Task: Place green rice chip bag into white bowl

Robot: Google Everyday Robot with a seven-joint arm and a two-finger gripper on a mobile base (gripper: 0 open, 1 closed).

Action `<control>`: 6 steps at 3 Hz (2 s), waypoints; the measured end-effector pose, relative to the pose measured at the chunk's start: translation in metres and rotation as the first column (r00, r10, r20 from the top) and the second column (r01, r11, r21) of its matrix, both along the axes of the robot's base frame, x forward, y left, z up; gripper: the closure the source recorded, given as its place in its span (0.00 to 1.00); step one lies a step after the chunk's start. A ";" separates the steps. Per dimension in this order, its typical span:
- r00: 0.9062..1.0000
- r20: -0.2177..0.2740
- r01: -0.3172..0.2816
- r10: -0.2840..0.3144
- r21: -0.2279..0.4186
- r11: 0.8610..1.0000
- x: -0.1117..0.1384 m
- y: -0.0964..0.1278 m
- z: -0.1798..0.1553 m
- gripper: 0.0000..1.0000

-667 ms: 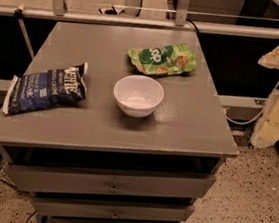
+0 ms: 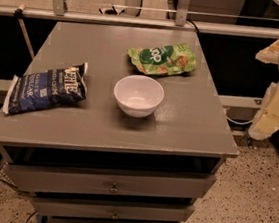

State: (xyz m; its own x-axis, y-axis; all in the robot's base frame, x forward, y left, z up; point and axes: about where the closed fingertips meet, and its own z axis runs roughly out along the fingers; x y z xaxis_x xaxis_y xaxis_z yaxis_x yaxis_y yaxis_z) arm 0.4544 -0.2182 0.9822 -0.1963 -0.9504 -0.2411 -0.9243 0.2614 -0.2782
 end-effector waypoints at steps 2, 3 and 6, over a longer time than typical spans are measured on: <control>0.984 0.043 -0.173 0.174 -0.011 0.985 0.105 0.005 0.001 0.00; 0.970 0.102 -0.220 0.222 -0.025 0.975 0.152 0.026 -0.001 0.00; 0.956 0.191 -0.228 0.223 0.006 0.974 0.197 0.053 -0.020 0.00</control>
Offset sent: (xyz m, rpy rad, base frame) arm 0.1598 0.0107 0.0061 -0.0143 -0.0666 0.2663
